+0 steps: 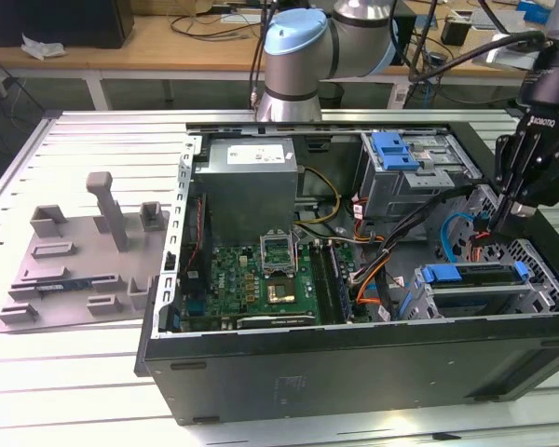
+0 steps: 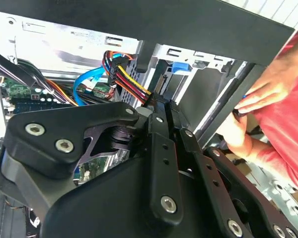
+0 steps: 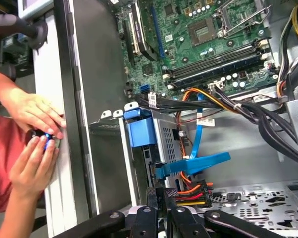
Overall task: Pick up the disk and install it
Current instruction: 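Insert the first disk wire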
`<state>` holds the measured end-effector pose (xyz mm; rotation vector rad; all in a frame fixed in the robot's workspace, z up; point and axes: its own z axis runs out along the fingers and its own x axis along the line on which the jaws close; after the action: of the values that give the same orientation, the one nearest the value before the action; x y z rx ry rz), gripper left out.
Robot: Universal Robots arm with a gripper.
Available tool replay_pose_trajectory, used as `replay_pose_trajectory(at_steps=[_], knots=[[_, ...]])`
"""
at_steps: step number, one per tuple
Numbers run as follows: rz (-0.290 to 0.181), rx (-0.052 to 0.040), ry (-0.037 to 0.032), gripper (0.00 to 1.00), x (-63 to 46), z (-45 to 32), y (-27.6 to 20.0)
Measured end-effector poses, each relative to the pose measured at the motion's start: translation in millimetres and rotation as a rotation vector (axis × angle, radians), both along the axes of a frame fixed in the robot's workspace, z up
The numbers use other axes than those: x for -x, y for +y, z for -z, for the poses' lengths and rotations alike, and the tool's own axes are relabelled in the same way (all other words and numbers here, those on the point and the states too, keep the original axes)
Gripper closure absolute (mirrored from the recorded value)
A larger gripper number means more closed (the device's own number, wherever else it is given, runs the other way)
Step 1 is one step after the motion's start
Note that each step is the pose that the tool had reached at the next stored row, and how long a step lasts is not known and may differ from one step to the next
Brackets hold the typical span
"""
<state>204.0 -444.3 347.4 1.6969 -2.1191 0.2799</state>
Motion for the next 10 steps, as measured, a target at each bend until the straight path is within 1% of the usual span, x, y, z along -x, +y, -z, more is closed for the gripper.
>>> replay_pose_trajectory(at_steps=[1,2,3,6,7,8,10], knots=[[0.0,-0.0082,0.0,0.84,0.4,0.0,-1.9],[0.0,-0.0145,0.0,0.84,0.7,0.0,-3.6],[-0.001,-0.0211,0.0,0.84,1.2,-0.3,-6.4],[-0.001,-0.0317,0.0001,0.84,2.4,-1.3,-12.5],[-0.001,-0.0376,0.0,0.84,2.8,-1.6,-15.4],[-0.002,-0.0424,0.0,0.84,3.1,-1.7,-17.1],[-0.002,-0.0572,-0.0001,0.84,3.5,-1.7,-20.6]])
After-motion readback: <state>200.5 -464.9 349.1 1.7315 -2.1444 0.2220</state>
